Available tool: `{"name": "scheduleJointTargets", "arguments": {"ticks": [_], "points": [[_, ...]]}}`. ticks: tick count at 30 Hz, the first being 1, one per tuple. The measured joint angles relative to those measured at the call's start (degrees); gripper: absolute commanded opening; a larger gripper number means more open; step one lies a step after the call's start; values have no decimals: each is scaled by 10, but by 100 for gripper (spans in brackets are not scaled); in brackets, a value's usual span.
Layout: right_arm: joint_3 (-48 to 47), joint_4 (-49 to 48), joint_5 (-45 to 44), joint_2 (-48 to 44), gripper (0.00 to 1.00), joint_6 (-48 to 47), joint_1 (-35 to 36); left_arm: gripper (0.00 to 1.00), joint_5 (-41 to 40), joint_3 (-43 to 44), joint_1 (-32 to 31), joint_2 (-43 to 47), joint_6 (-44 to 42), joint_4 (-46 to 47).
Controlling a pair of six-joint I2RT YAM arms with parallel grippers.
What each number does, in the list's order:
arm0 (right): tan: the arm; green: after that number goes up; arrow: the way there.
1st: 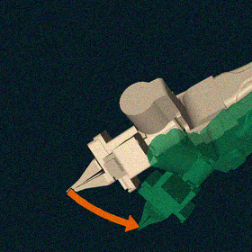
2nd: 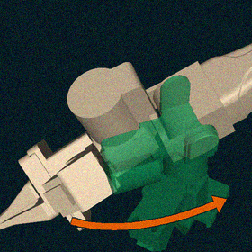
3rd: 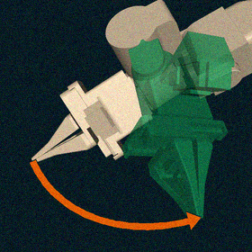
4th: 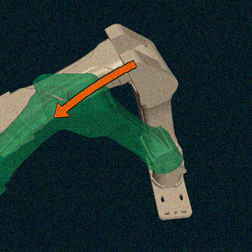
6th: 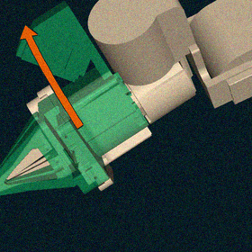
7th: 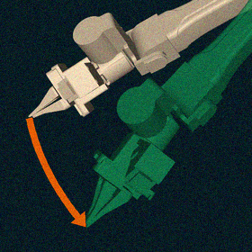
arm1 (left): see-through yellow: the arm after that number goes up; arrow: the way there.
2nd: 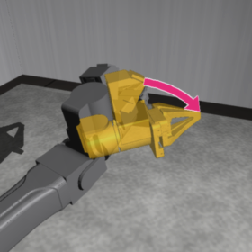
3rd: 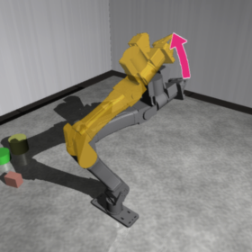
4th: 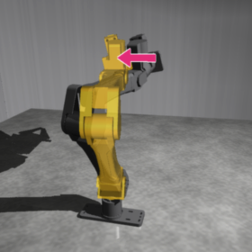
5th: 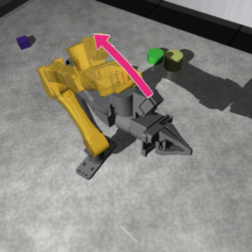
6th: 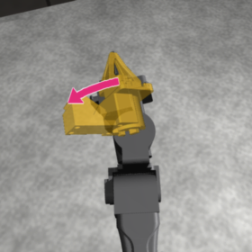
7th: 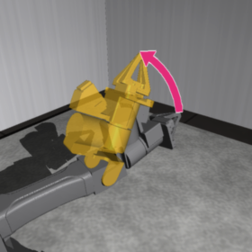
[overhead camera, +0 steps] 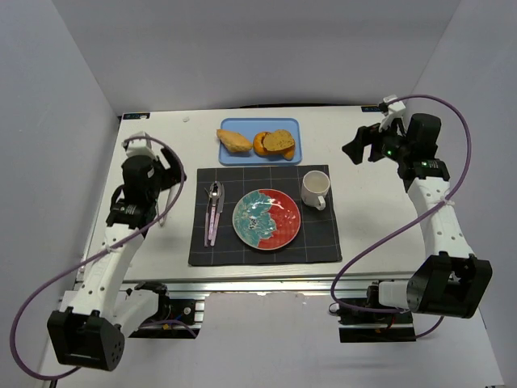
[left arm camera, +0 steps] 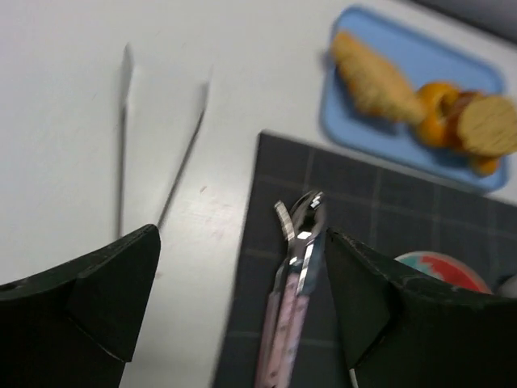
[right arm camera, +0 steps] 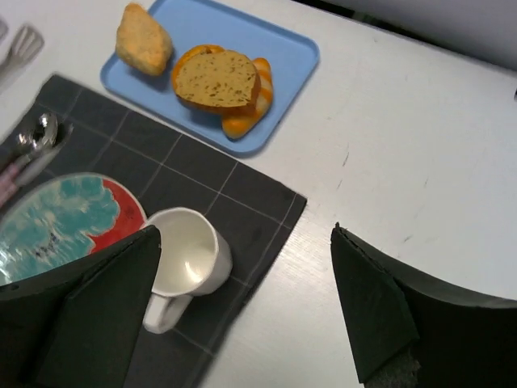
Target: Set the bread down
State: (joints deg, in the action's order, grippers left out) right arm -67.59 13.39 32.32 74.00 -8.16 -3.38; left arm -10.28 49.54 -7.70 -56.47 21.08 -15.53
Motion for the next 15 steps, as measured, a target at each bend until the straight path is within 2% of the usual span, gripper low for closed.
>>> {"name": "scheduleJointTargets", "arguments": {"ticks": [1,2,3,4,5,6,7,8,9,10,11,12,15], "points": [[2,-4,8,1,88,-9,-2,67,-4,-12,4,11,-3,-21],[7,-9,25,2,74,-29,-4,47,-8,-24,8,20,-9,-41],[10,2,72,2,68,-77,-9,25,-11,-31,13,25,-15,-57],[10,19,110,3,56,-129,-11,4,-16,-36,20,28,-17,-73],[11,39,156,5,32,-198,-11,0,-19,-40,26,28,-25,-81],[11,60,195,8,25,-246,-10,0,-20,-42,34,25,-31,-92],[12,79,226,12,23,-284,-2,0,-18,-42,43,19,-37,-101],[12,102,257,19,28,-337,13,11,-10,-42,57,9,-45,-104],[12,121,275,26,41,-368,26,29,-3,-42,70,-2,-51,-106],[12,146,293,32,69,-406,41,67,7,-40,85,-20,-63,-109],[12,156,299,42,76,-420,65,67,15,-37,96,-39,-68,-111],[13,172,307,50,80,-440,89,80,18,-32,105,-63,-77,-115],[27,182,313,50,84,-458,137,85,27,-17,115,-132,-112,-119]]}}
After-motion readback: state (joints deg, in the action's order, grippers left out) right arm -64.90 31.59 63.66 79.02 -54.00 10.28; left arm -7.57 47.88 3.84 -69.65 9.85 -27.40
